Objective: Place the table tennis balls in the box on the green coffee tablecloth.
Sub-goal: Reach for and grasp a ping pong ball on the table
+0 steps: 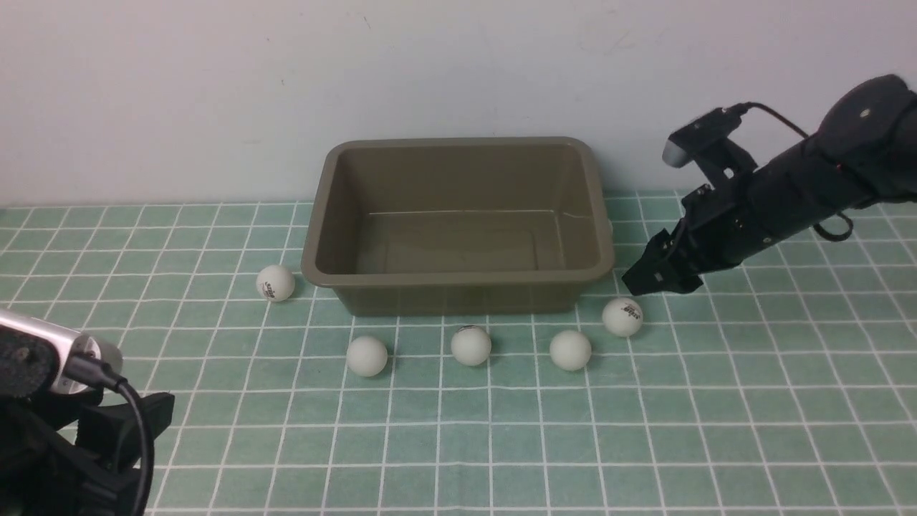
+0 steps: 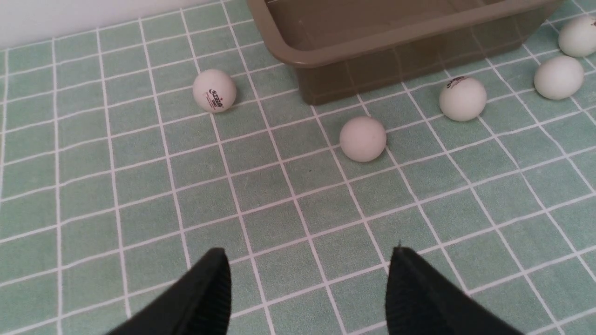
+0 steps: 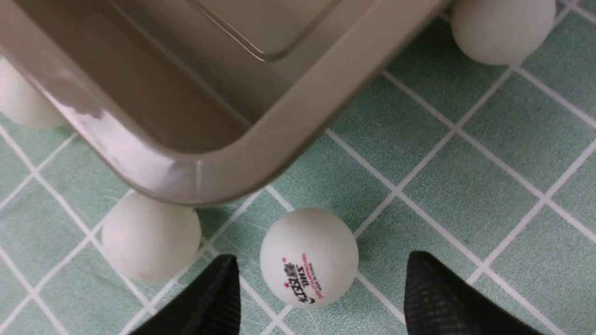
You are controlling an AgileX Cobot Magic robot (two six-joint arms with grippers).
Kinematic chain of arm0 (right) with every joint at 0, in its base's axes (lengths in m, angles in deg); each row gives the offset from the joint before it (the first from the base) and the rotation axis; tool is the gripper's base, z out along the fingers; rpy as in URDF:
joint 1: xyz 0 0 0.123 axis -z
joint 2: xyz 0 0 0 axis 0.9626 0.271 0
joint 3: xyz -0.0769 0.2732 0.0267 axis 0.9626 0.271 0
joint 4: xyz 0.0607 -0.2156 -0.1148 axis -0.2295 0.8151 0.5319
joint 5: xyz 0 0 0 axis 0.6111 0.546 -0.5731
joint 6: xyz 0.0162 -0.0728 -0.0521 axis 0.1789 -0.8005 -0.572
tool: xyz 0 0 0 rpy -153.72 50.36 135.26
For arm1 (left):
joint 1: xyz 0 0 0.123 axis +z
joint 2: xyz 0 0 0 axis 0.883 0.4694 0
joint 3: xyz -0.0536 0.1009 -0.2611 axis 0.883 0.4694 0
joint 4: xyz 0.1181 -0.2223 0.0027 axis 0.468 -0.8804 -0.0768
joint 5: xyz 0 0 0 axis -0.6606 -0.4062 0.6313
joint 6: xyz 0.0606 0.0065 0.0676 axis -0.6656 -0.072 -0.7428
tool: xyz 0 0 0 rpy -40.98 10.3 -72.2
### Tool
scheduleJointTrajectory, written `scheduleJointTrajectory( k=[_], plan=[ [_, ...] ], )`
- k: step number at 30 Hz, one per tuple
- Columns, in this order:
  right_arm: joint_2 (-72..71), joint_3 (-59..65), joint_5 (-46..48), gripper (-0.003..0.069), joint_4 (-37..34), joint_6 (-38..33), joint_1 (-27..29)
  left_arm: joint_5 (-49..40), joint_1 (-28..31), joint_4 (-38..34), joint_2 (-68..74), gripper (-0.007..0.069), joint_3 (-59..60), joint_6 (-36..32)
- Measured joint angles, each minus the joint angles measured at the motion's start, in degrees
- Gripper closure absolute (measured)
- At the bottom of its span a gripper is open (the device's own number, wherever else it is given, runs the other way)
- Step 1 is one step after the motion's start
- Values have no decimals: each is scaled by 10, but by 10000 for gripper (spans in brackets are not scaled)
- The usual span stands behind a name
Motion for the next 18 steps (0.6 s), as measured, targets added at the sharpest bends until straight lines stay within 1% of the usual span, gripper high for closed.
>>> scheduleJointTrajectory(
  k=[9,18],
  plan=[
    [29,-1,-12,228,-14,-5,-1,0,0,0,0,218,0,0],
    [57,-2,-25,229,-22,-12,-23,0,0,0,0,218,0,0]
  ],
)
